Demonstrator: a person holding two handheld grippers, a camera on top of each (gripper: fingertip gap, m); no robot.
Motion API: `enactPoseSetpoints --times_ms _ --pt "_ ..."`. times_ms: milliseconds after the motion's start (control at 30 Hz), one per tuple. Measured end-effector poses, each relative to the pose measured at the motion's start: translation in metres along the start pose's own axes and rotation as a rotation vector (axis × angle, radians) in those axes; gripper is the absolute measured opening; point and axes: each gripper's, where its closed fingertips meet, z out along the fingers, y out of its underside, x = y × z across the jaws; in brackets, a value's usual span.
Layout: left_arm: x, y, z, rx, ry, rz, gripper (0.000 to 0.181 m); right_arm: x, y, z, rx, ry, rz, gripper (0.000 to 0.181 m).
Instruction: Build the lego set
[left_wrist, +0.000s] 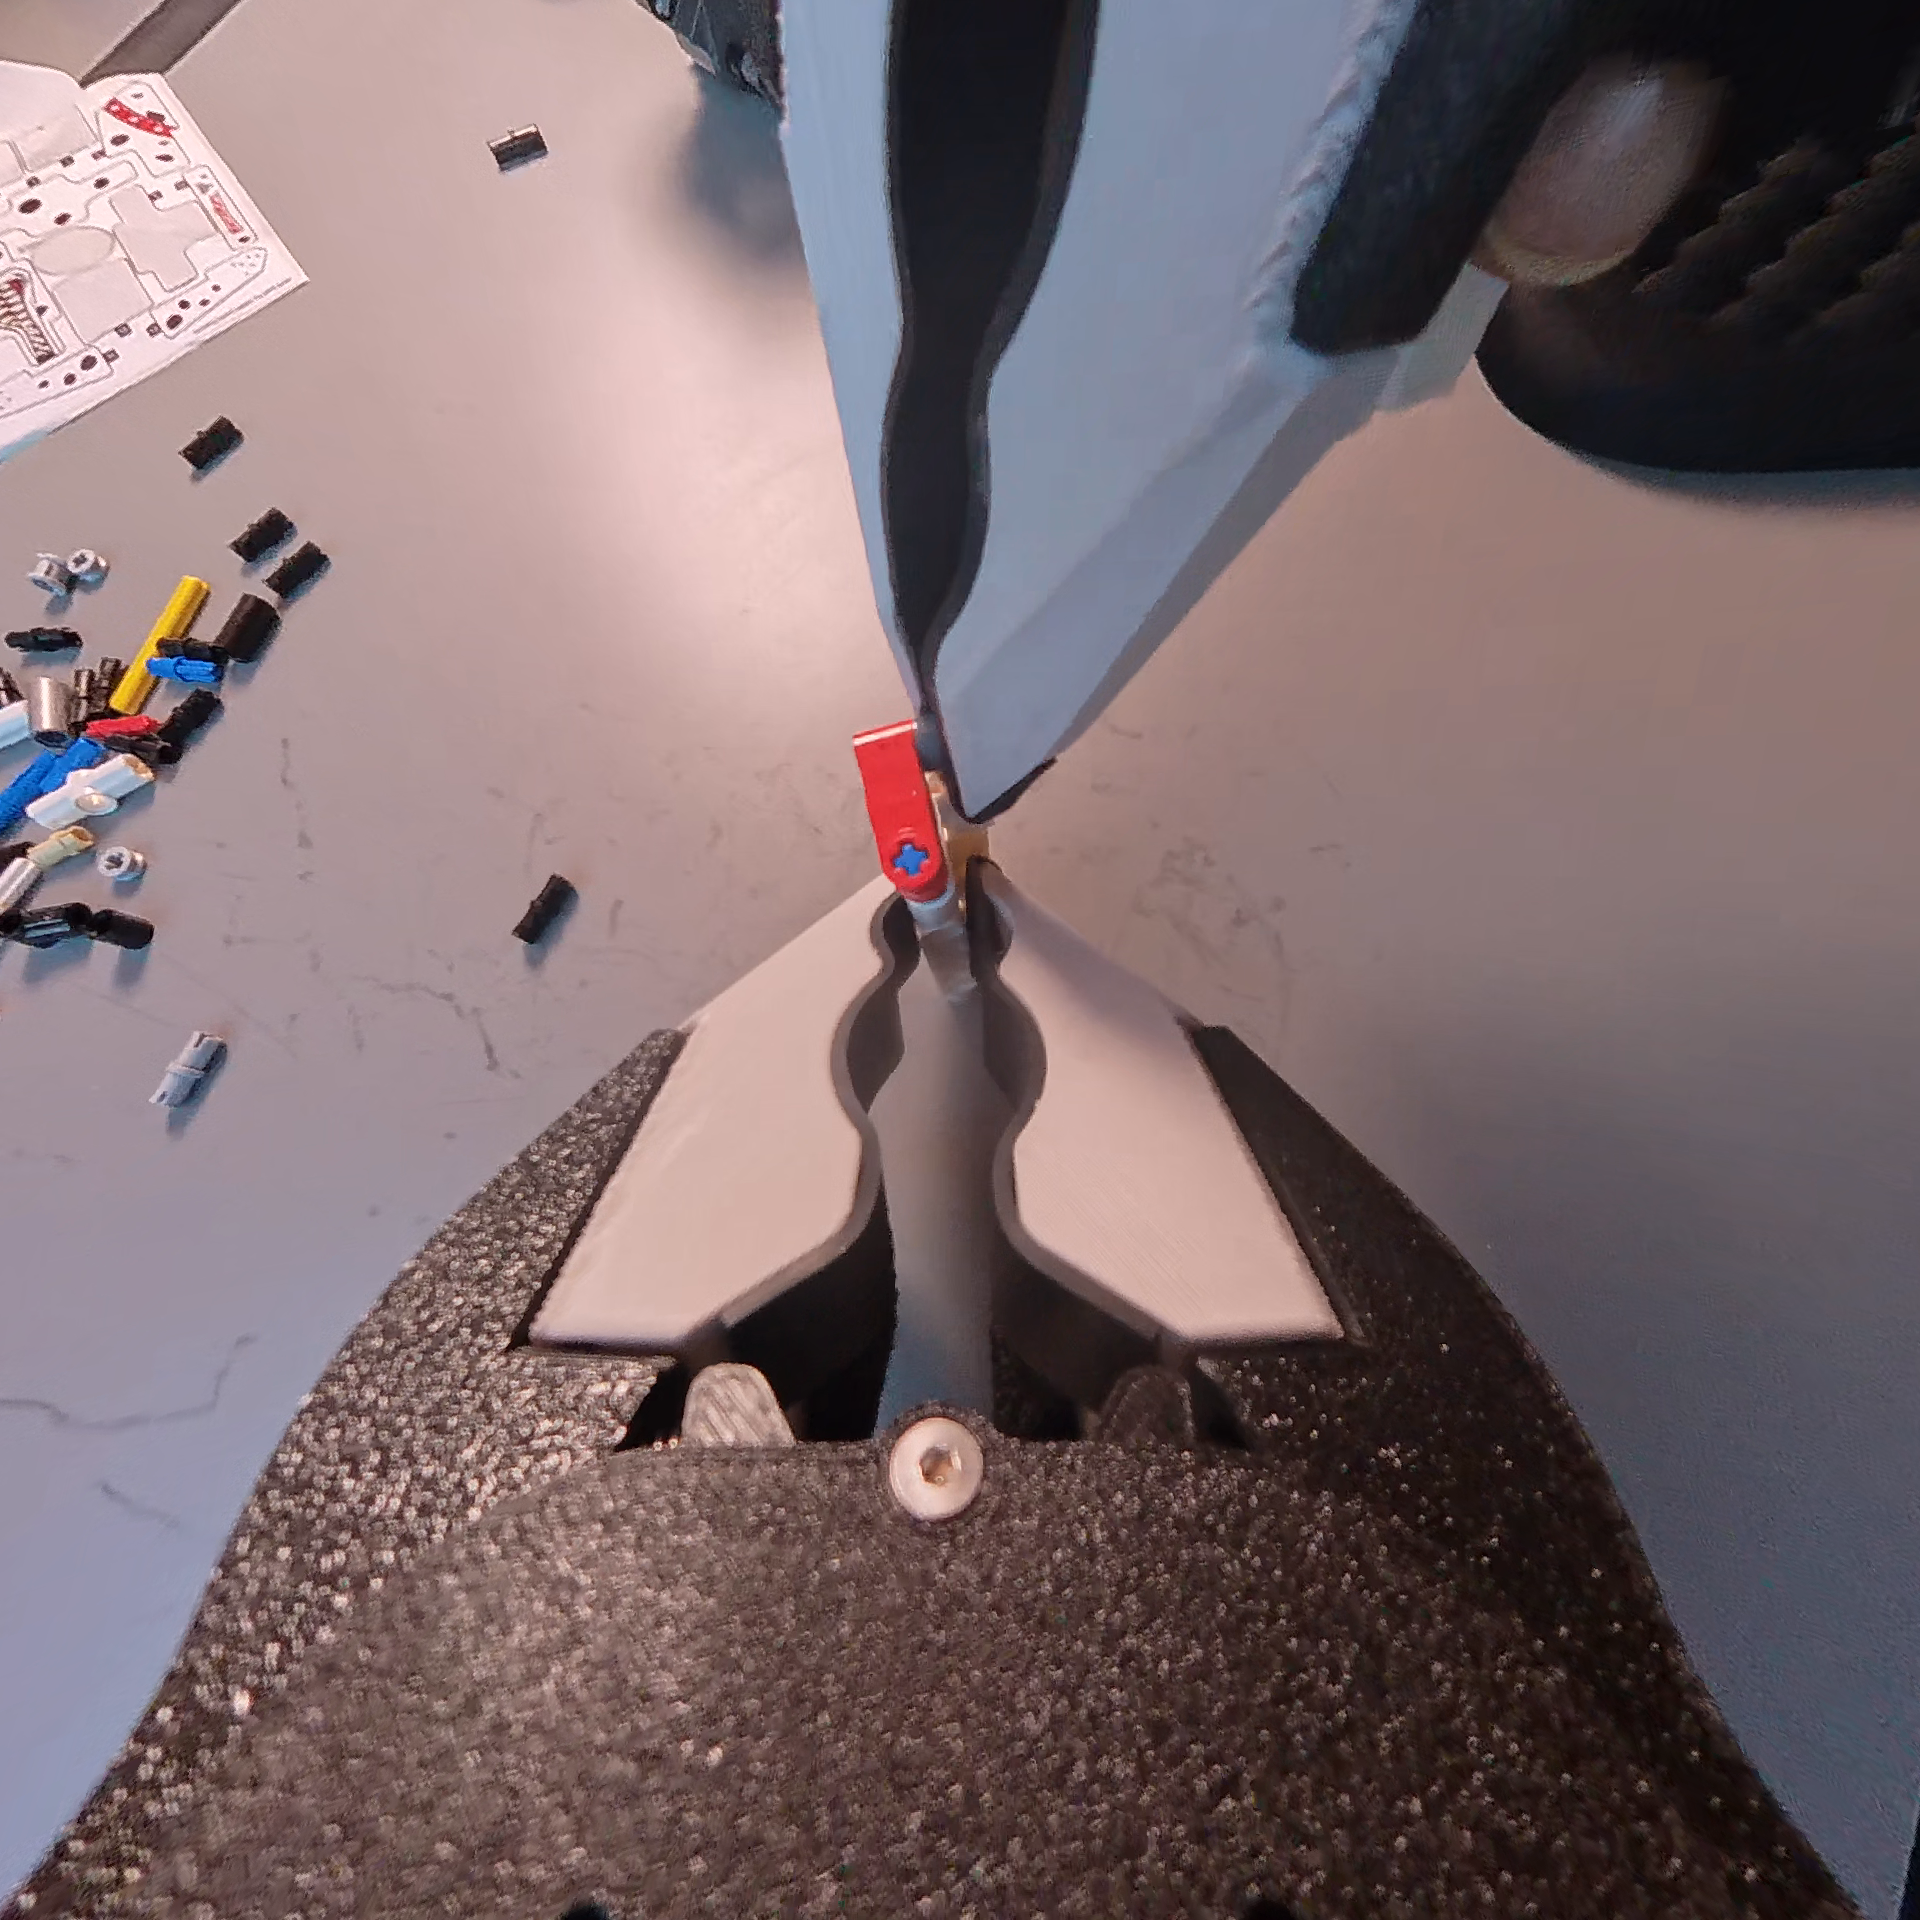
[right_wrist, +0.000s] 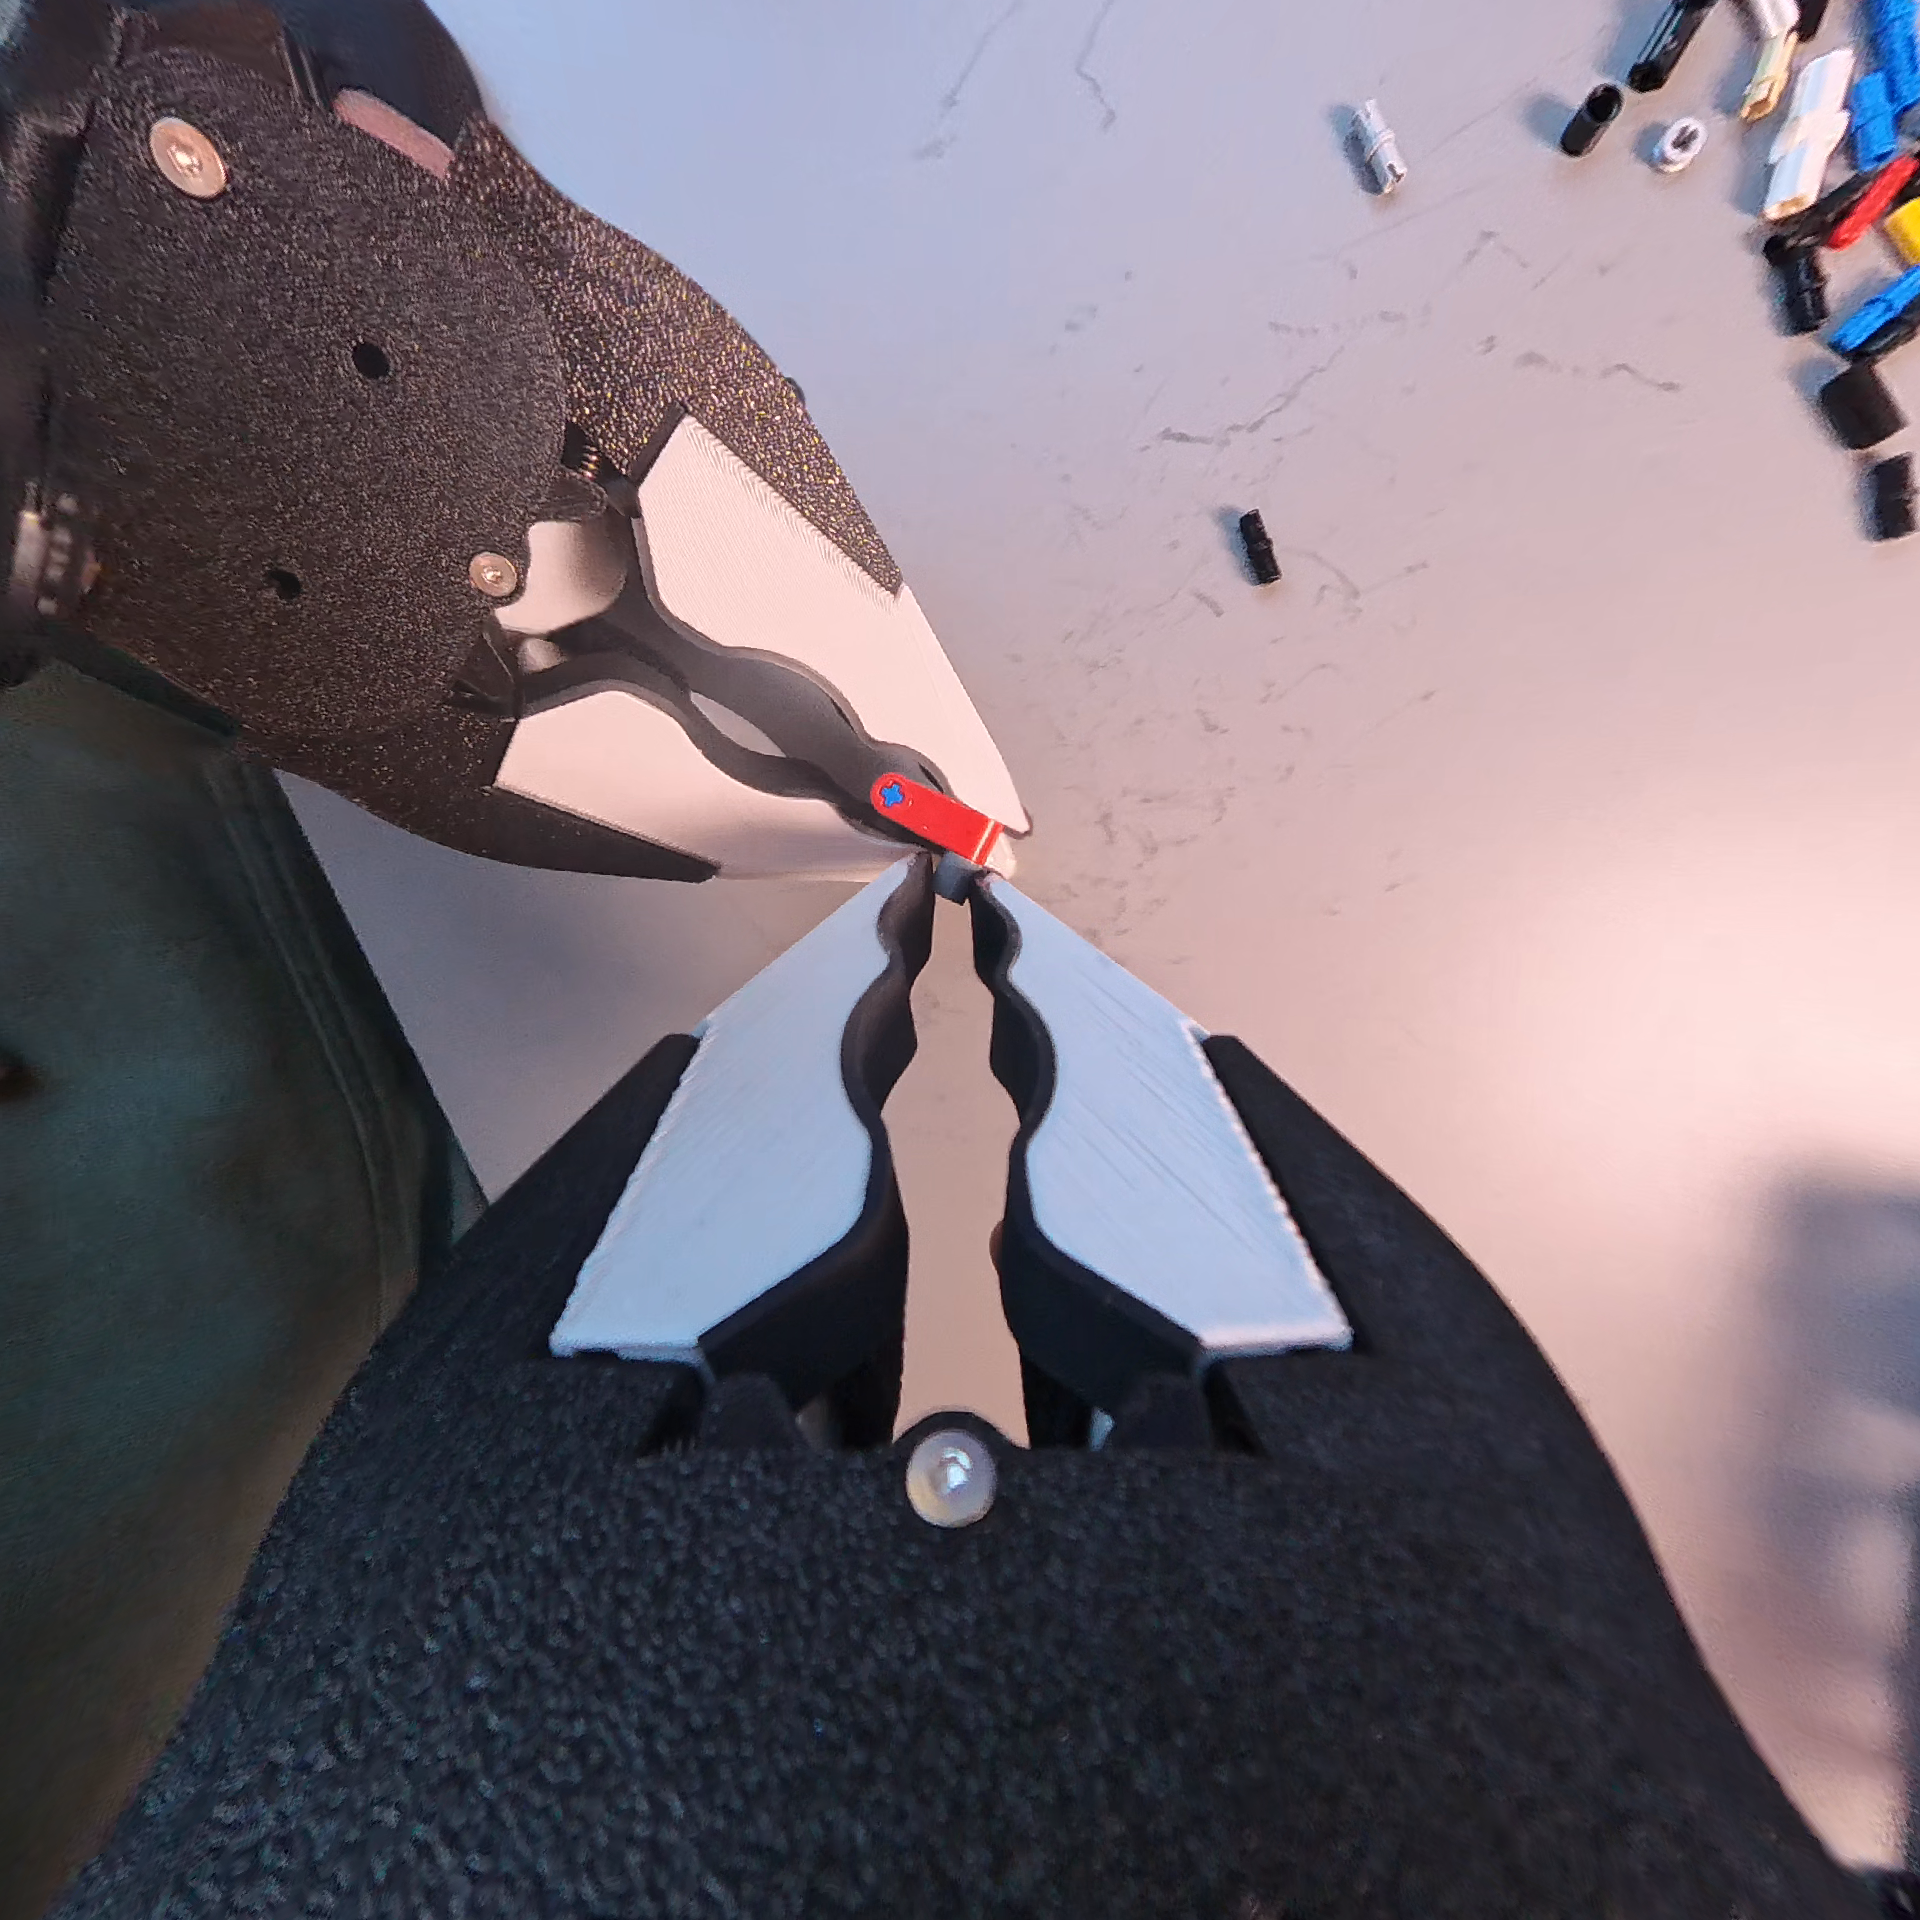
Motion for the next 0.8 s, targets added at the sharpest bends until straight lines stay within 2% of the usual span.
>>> enactPoseSetpoints --times_ms 233,533,567,633,667,800 --pt "0.000 0.000 0.000 -0.003 -0.007 -0.001 0.006 0.000 0.000 0.001 0.036 -0.080 0.058 0.006" --pt "0.000 0.000 0.000 0.004 0.020 -0.030 0.007 0.002 0.000 0.002 0.084 0.067 -0.074 0.007" --pt "0.001 0.000 0.000 0.008 0.030 -0.034 0.007 0.001 0.000 0.001 0.084 0.090 -0.101 0.009" --pt "0.002 -0.001 0.000 0.010 0.034 -0.026 0.007 -0.004 0.000 -0.002 0.084 0.076 -0.152 0.032" --pt "0.002 -0.001 0.000 0.011 0.040 -0.025 0.007 -0.007 -0.002 -0.008 0.097 0.047 -0.177 0.038" --pt "0.003 0.000 -0.001 0.012 0.068 -0.025 0.007 -0.005 -0.008 -0.022 0.079 0.087 -0.419 0.040"
